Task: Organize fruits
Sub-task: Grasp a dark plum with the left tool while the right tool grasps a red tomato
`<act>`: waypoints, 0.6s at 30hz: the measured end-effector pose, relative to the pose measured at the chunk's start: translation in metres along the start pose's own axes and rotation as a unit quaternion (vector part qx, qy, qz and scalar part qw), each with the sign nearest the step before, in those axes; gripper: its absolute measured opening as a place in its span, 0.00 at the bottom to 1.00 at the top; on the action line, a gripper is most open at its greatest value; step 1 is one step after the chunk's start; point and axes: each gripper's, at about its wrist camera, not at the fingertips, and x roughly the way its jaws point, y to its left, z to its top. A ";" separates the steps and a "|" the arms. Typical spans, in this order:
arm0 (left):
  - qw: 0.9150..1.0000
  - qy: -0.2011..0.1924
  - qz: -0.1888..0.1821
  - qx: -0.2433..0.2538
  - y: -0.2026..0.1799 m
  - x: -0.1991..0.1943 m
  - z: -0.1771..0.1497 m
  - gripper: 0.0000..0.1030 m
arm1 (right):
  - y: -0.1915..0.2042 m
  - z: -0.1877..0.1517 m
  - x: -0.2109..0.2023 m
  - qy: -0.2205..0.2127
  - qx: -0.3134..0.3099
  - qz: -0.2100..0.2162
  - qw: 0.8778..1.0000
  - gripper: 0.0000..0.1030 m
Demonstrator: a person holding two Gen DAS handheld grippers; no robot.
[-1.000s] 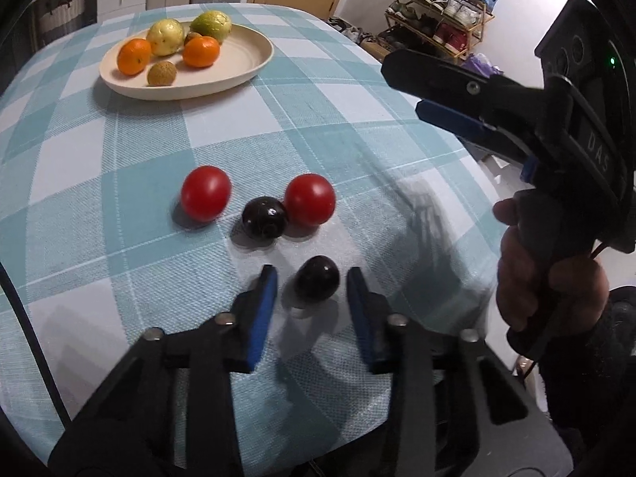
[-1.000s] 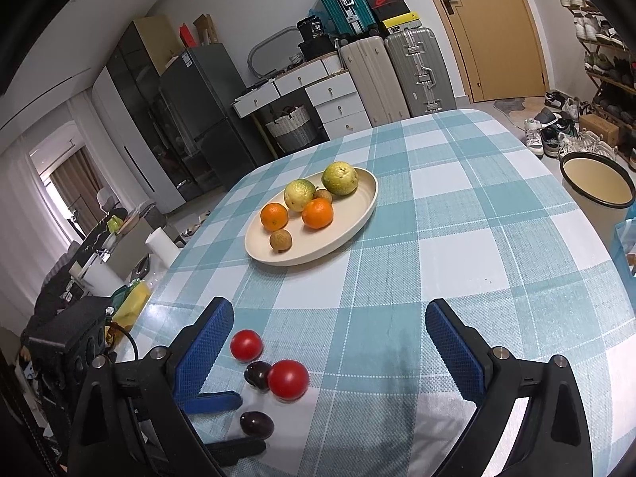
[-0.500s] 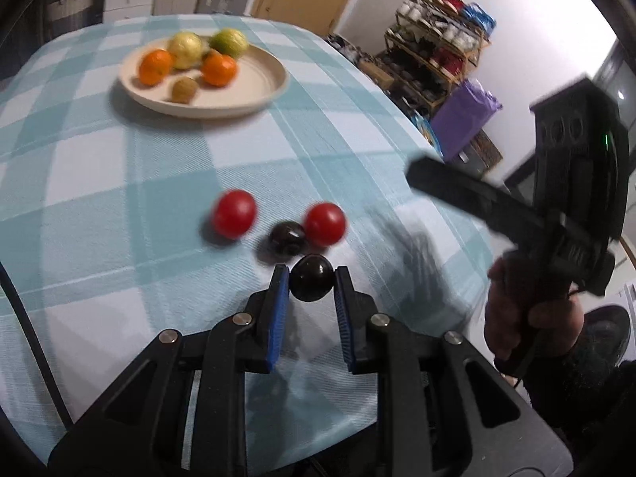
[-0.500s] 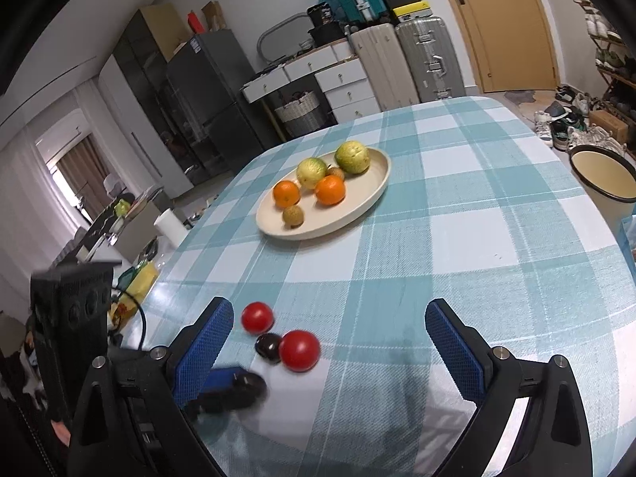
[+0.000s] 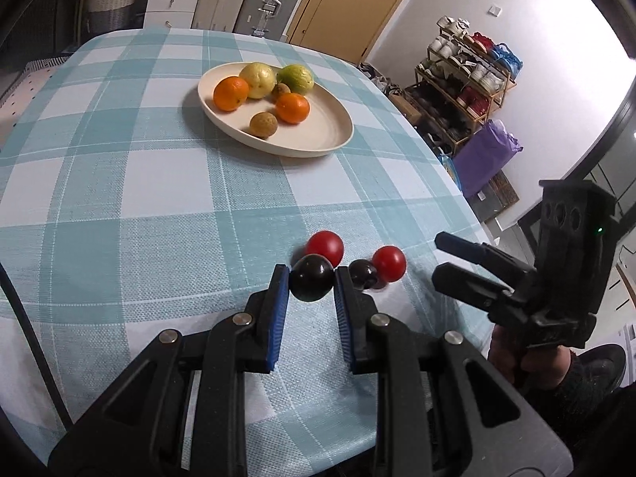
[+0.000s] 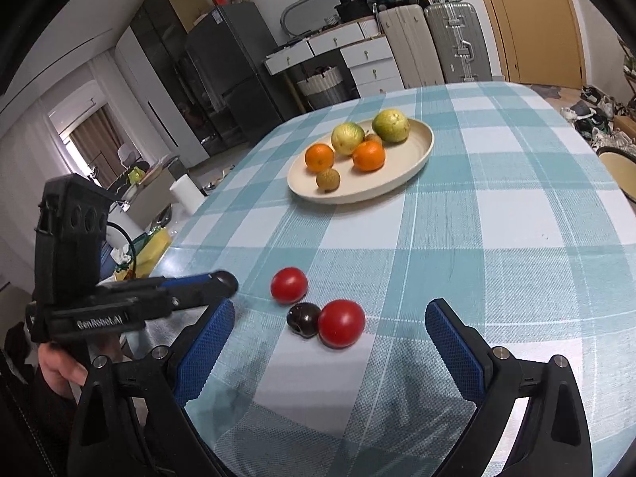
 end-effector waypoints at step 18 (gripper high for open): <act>1.000 0.001 -0.001 -0.025 0.017 0.004 0.001 0.19 | -0.009 -0.008 0.033 0.048 0.024 0.028 0.998 0.47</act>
